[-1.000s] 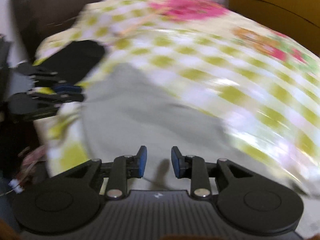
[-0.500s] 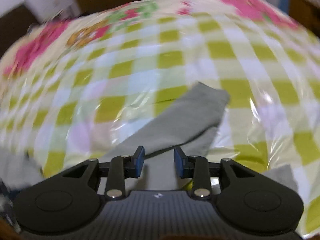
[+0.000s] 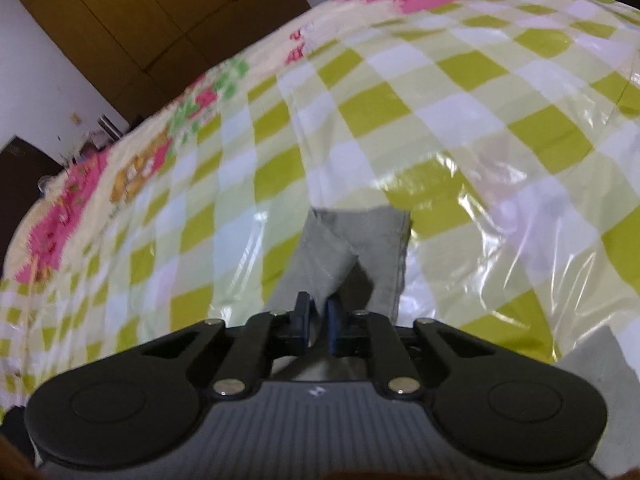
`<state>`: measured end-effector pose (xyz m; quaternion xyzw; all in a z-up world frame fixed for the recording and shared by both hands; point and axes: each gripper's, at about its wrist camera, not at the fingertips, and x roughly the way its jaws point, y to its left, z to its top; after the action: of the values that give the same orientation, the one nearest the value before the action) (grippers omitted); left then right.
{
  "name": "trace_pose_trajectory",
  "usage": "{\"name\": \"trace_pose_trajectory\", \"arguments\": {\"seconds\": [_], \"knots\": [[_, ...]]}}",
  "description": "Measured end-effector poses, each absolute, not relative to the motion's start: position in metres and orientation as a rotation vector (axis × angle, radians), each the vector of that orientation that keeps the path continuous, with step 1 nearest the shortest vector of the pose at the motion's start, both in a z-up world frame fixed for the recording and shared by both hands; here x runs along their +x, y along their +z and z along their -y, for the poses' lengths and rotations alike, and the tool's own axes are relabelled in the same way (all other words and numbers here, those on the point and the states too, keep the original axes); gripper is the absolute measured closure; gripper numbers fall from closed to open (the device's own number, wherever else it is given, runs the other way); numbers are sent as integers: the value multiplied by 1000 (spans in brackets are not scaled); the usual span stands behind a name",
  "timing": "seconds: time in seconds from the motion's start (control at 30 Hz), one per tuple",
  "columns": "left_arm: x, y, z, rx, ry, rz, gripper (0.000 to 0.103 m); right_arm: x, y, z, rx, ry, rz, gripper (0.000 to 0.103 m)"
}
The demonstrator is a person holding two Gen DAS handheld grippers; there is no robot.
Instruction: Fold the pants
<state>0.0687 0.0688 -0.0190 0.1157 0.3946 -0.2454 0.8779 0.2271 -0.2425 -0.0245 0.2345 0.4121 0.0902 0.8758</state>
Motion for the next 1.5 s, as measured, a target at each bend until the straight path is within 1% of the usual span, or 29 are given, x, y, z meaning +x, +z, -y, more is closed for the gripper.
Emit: {"name": "trace_pose_trajectory", "arguments": {"seconds": [0.03,0.13,0.27,0.37,0.47,0.57,0.63,0.77,0.87,0.93,0.97,1.1,1.2,1.27,1.3,1.5], "knots": [[68,-18,-68,242,-512,-821,72,226,-20,246,498,197,-845,99],[68,-13,-63,250,-517,-813,72,223,-2,257,541,233,-806,100],[63,-1,-55,275,-536,-791,72,201,34,278,611,296,-716,101],[58,4,-45,287,-571,-781,69,161,65,303,640,319,-638,101],[54,0,-32,309,-605,-798,68,115,76,331,677,297,-607,101],[52,-6,-16,327,-631,-820,68,81,60,353,705,224,-641,101],[50,-9,-5,339,-646,-831,68,68,34,365,734,165,-698,101],[48,-10,8,374,-660,-843,68,59,-12,387,824,75,-772,101],[49,-10,11,385,-660,-848,68,56,-27,392,858,64,-793,100],[50,-10,12,385,-661,-852,68,58,-28,393,866,85,-795,98],[50,-10,14,386,-661,-853,68,59,-29,394,884,91,-788,95],[49,-9,17,388,-662,-849,68,74,-35,394,920,97,-794,90],[47,-9,16,382,-667,-849,68,74,-33,390,870,87,-793,92],[46,-10,16,387,-671,-849,68,67,-29,389,840,79,-779,98],[46,-10,16,388,-672,-849,68,65,-27,390,839,79,-772,100],[45,-8,16,375,-681,-842,67,46,-14,399,887,89,-722,100]]}}
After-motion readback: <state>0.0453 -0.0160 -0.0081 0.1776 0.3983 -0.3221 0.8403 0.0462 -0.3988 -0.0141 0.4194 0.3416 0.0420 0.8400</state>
